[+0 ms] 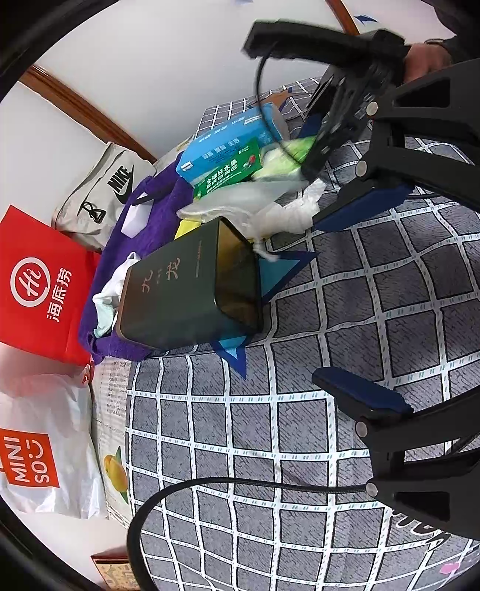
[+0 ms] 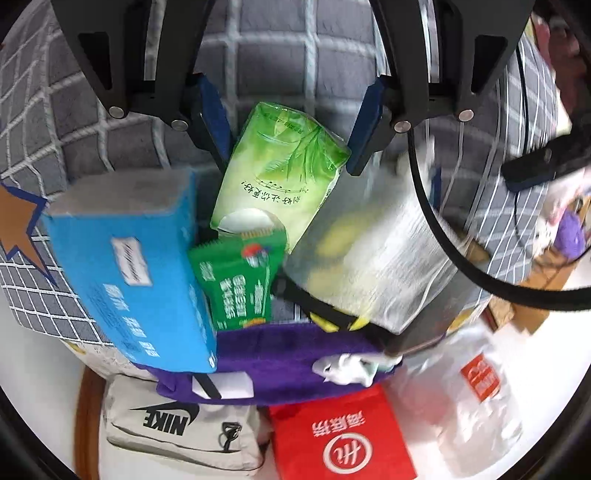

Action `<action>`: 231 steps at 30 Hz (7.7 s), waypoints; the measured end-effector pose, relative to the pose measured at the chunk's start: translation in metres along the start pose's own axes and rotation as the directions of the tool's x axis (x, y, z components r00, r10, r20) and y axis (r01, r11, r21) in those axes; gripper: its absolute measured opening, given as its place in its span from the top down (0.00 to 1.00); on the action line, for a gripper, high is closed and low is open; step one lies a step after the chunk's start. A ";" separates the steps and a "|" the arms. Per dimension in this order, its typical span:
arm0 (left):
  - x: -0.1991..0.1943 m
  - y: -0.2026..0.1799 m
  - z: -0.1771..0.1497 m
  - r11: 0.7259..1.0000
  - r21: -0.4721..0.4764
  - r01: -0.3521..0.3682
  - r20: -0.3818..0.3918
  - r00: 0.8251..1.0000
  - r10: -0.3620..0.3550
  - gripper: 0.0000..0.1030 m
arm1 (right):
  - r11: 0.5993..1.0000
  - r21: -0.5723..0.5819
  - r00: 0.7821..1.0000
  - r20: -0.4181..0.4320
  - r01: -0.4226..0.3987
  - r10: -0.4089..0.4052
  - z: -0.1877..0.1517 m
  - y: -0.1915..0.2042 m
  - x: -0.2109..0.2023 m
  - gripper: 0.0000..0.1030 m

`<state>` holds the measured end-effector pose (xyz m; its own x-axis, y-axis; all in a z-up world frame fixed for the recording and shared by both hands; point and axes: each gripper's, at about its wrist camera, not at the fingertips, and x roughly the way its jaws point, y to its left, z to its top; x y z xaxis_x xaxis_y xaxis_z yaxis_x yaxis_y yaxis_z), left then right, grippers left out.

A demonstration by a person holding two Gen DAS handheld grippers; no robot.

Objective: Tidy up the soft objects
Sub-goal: 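Reach the right tool down to the green-print tissue packet in the pile, then close the right tool on the green-print tissue packet and lift it, then grasp the clear plastic bag with the left tool while the right tool holds the packet, then carry the packet in the right tool and bag in the left tool over the towel, then release the packet beside the sponge with the right tool while the left tool drops the bag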

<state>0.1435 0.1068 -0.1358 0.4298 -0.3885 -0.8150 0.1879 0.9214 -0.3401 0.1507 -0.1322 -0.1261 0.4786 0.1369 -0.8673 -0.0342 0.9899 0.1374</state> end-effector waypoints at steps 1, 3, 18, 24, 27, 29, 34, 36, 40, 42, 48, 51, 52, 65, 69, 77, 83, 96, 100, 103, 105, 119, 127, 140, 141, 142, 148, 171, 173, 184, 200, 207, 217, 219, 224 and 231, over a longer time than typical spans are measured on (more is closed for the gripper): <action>0.000 -0.001 0.000 1.000 0.002 0.001 0.000 1.000 -0.001 0.28 | 1.000 -0.009 1.000 -0.012 -0.008 0.008 -0.002 -0.001 -0.003 0.41; 0.001 -0.002 0.001 1.000 0.004 0.001 -0.002 1.000 -0.001 0.28 | 0.998 -0.043 0.997 -0.065 -0.052 0.049 -0.010 -0.004 -0.011 0.41; 0.001 -0.021 0.004 0.999 0.036 -0.013 -0.026 1.000 0.014 0.28 | 0.999 -0.031 0.997 -0.077 0.015 -0.018 -0.018 -0.009 -0.001 0.35; 0.003 -0.032 0.011 0.998 0.040 0.045 -0.017 0.999 -0.044 0.28 | 0.997 -0.045 0.997 -0.052 -0.063 0.061 -0.022 -0.015 -0.014 0.49; 0.010 -0.043 0.016 0.995 0.043 0.086 -0.019 0.996 -0.085 0.28 | 0.997 -0.021 0.996 -0.059 -0.075 0.073 -0.022 -0.028 -0.018 0.49; 0.017 -0.049 0.020 0.994 0.035 0.101 -0.020 0.995 -0.101 0.28 | 0.997 -0.014 0.996 -0.056 -0.072 0.072 -0.022 -0.037 -0.024 0.49; 0.038 -0.057 0.031 0.997 0.012 0.074 -0.017 0.997 -0.073 0.35 | 0.998 -0.033 0.997 -0.045 -0.061 0.060 -0.019 -0.055 -0.035 0.49; 0.047 -0.056 0.035 0.997 -0.011 0.076 -0.033 0.997 -0.076 0.45 | 0.998 -0.045 0.998 -0.038 -0.045 0.043 -0.020 -0.061 -0.038 0.49; 0.056 -0.060 0.035 0.997 -0.013 0.074 -0.053 0.996 -0.075 0.62 | 0.999 -0.020 0.998 -0.041 -0.047 0.046 -0.021 -0.074 -0.036 0.49; 0.058 -0.060 0.035 0.996 -0.029 0.086 -0.054 0.995 -0.087 0.77 | 0.998 0.007 0.997 -0.047 -0.058 0.058 -0.022 -0.079 -0.033 0.49; 0.042 -0.062 0.036 0.993 -0.024 0.115 0.001 0.993 -0.115 0.94 | 0.997 0.006 0.996 -0.054 -0.077 0.077 -0.024 -0.079 -0.029 0.49; 0.041 -0.068 0.041 0.995 0.007 0.103 -0.009 0.995 -0.103 0.94 | 0.997 -0.009 0.995 -0.058 -0.081 0.081 -0.024 -0.080 -0.029 0.49; 0.044 -0.069 0.042 0.995 0.013 0.094 -0.015 0.995 -0.094 0.94 | 0.997 -0.011 0.995 -0.060 -0.081 0.081 -0.024 -0.080 -0.028 0.49; 0.064 -0.088 0.050 0.991 0.049 0.125 -0.054 0.991 -0.122 0.94 | 0.995 0.013 0.992 -0.084 -0.095 0.096 -0.023 -0.086 -0.024 0.49; 0.044 -0.089 0.051 0.989 0.061 0.134 -0.022 0.991 -0.133 0.94 | 0.995 0.001 0.993 -0.066 -0.103 0.103 -0.021 -0.085 -0.034 0.49; 0.007 -0.091 0.047 0.986 0.083 0.148 0.037 0.988 -0.151 0.95 | 0.991 -0.067 0.993 -0.017 -0.119 0.118 -0.012 -0.072 -0.064 0.49; -0.010 -0.096 0.055 0.985 0.100 0.144 0.070 0.986 -0.151 0.95 | 0.984 -0.108 0.988 0.034 -0.144 0.148 -0.001 -0.060 -0.086 0.49; -0.025 -0.107 0.083 0.984 0.124 0.126 0.122 0.982 -0.142 0.95 | 0.979 -0.138 0.982 0.088 -0.152 0.165 0.036 -0.061 -0.092 0.49; -0.023 -0.110 0.096 0.985 0.127 0.117 0.123 0.983 -0.133 0.95 | 0.979 -0.129 0.980 0.105 -0.155 0.169 0.047 -0.065 -0.090 0.49; -0.023 -0.112 0.107 0.985 0.129 0.113 0.132 0.983 -0.130 0.95 | 0.979 -0.127 0.978 0.113 -0.159 0.174 0.056 -0.067 -0.088 0.49; -0.023 -0.114 0.115 0.984 0.137 0.110 0.141 0.982 -0.129 0.95 | 0.981 -0.123 0.979 0.118 -0.151 0.165 0.064 -0.069 -0.086 0.49; -0.008 -0.116 0.169 0.985 0.147 0.090 0.155 0.982 -0.113 0.95 | 0.980 -0.124 0.974 0.148 -0.155 0.173 0.120 -0.075 -0.068 0.49; 0.005 -0.113 0.206 0.986 0.146 0.082 0.166 0.980 -0.106 0.95 | 0.981 -0.132 0.969 0.187 -0.140 0.163 0.168 -0.083 -0.056 0.49; 0.047 -0.105 0.258 0.984 0.146 0.102 0.139 0.983 -0.122 0.95 | 0.979 -0.142 0.976 0.142 -0.147 0.167 0.233 -0.099 -0.008 0.49; 0.051 -0.105 0.262 0.983 0.147 0.106 0.134 0.983 -0.126 0.95 | 0.979 -0.140 0.978 0.127 -0.146 0.164 0.236 -0.100 -0.001 0.49; 0.054 -0.104 0.266 0.983 0.151 0.108 0.130 0.983 -0.128 0.95 | 0.980 -0.138 0.980 0.119 -0.144 0.161 0.237 -0.100 0.002 0.49; 0.077 -0.096 0.286 0.984 0.147 0.096 0.107 0.988 -0.113 0.95 | 0.978 -0.136 0.984 0.055 -0.161 0.170 0.245 -0.100 0.031 0.49; 0.159 -0.045 0.289 0.998 0.062 0.028 -0.086 0.996 -0.023 0.95 | 0.971 -0.197 0.983 -0.149 -0.135 0.106 0.250 -0.098 0.105 0.49; 0.162 -0.041 0.289 0.998 0.056 0.023 -0.093 0.996 -0.018 0.95 | 0.973 -0.199 0.983 -0.159 -0.122 0.090 0.250 -0.100 0.108 0.49; 0.165 -0.036 0.285 0.996 0.073 -0.049 -0.136 0.989 0.058 0.78 | 0.970 -0.216 0.975 -0.215 -0.110 0.062 0.249 -0.096 0.122 0.49; 0.120 -0.051 0.272 0.981 0.145 -0.130 -0.088 0.986 0.144 0.35 | 0.964 -0.229 0.962 -0.265 -0.132 0.069 0.248 -0.085 0.138 0.28; 0.081 -0.054 0.256 0.975 0.155 -0.157 -0.037 0.986 0.165 0.34 | 0.962 -0.252 0.979 -0.198 -0.100 0.050 0.244 -0.065 0.106 0.28; 0.021 -0.063 0.203 0.966 0.151 -0.211 0.048 0.977 0.206 0.33 | 0.954 -0.276 0.993 -0.059 -0.115 0.103 0.216 -0.049 0.016 0.28; 0.012 -0.063 0.192 0.966 0.131 -0.222 0.057 0.975 0.216 0.33 | 0.951 -0.283 0.993 -0.035 -0.121 0.116 0.199 -0.046 -0.001 0.23; -0.015 -0.065 0.156 0.976 0.092 -0.196 0.092 0.978 0.187 0.21 | 0.940 -0.323 0.994 -0.011 -0.109 0.112 0.157 -0.042 -0.029 0.21; -0.033 -0.058 0.107 0.979 0.052 -0.199 0.104 0.976 0.192 0.18 | 0.925 -0.348 0.989 -0.034 -0.149 0.146 0.118 -0.023 -0.023 0.21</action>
<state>0.2130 0.0653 -0.0391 0.5477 -0.2025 -0.8118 0.1446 0.9786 -0.1465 0.2435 -0.1624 -0.0528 0.4381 0.2815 -0.8537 -0.4085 0.9083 0.0899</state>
